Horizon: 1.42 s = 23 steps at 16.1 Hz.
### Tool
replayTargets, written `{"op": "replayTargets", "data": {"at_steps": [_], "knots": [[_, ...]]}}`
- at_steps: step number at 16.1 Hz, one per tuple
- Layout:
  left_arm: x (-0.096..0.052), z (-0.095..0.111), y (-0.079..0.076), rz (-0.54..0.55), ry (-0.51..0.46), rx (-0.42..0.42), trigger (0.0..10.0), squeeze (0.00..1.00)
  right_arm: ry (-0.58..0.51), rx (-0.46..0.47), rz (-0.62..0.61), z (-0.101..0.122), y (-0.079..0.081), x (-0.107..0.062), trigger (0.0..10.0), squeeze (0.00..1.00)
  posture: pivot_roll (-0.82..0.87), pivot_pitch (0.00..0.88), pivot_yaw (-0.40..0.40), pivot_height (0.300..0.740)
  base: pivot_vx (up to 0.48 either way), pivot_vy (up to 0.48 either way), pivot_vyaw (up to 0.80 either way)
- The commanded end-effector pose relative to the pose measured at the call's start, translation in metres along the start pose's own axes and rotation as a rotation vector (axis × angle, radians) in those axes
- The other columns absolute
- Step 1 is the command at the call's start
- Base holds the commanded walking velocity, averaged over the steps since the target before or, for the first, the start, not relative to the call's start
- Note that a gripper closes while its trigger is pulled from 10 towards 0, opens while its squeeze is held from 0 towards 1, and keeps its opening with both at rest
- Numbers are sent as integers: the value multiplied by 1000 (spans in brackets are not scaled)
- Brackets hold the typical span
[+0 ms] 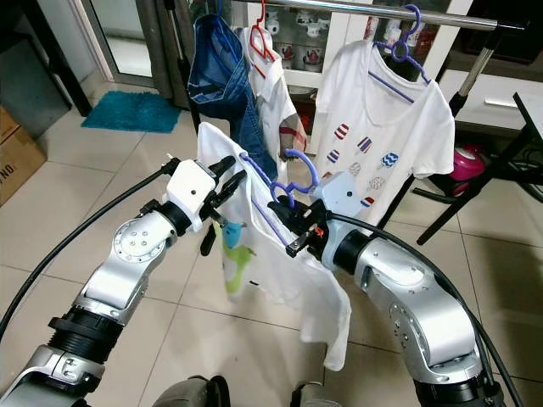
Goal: Hang hanger
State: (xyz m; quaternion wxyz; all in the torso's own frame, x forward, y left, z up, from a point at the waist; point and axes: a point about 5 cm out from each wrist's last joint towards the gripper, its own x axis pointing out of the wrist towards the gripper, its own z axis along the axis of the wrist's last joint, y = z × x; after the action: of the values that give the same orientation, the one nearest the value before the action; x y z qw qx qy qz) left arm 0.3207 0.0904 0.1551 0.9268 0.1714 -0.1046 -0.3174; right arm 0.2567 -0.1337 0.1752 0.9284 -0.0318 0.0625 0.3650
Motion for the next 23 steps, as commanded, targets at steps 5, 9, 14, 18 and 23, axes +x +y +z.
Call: {"op": "replayTargets", "data": {"at_steps": [5,9,14,18,23], "knots": [[1,5,-20,-144,-34,-79,10000,0,-22,-20,27,7,3,-1,0,0,-184,79,51,740,0,0,0],[3,-3,-3,7,39,-10,10000,0,-21,-23,32,8,2,-1,0,0,-187,81,49,740,0,0,0],[3,-5,18,140,71,36,10000,0,-21,-26,35,8,1,-1,0,0,-186,81,49,740,0,0,0],[4,-5,11,106,68,37,667,0,-19,-25,31,8,1,0,0,0,-185,83,50,740,0,0,0],[4,-6,13,113,70,29,0,0,-17,-25,26,8,0,0,0,0,-184,85,48,740,0,0,0]]}}
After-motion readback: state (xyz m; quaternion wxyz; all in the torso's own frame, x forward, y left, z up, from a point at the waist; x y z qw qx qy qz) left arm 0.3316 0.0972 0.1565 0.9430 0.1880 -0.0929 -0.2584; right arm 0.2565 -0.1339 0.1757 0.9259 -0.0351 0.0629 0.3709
